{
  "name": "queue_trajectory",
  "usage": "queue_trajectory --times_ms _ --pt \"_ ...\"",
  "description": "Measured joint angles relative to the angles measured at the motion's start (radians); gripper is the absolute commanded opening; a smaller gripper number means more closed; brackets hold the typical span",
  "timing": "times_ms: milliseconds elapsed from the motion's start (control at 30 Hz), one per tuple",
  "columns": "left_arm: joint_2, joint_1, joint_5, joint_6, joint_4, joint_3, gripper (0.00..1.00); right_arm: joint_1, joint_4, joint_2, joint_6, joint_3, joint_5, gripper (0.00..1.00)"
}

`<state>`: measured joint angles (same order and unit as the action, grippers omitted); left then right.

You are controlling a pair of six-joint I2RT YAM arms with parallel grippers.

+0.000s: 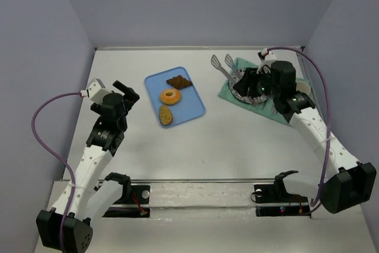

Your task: Place the bread

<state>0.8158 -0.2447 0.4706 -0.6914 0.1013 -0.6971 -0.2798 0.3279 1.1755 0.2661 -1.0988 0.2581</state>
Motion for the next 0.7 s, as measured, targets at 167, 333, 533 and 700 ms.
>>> queue_trajectory --times_ms 167,333,533,700 --pt "-0.001 0.000 -0.003 0.000 0.000 0.000 0.99 -0.130 -0.024 0.079 -0.028 0.014 0.041 0.55" --pt "-0.003 0.000 -0.011 0.000 0.001 0.000 0.99 -0.240 -0.031 0.164 -0.042 0.016 0.053 0.53" --pt "-0.009 0.000 -0.011 -0.001 0.001 0.000 0.99 -0.267 -0.072 0.180 0.011 0.096 -0.063 0.55" --pt "-0.008 0.000 -0.010 -0.001 0.001 0.000 0.99 -0.319 -0.137 0.097 0.112 0.301 -0.167 0.56"
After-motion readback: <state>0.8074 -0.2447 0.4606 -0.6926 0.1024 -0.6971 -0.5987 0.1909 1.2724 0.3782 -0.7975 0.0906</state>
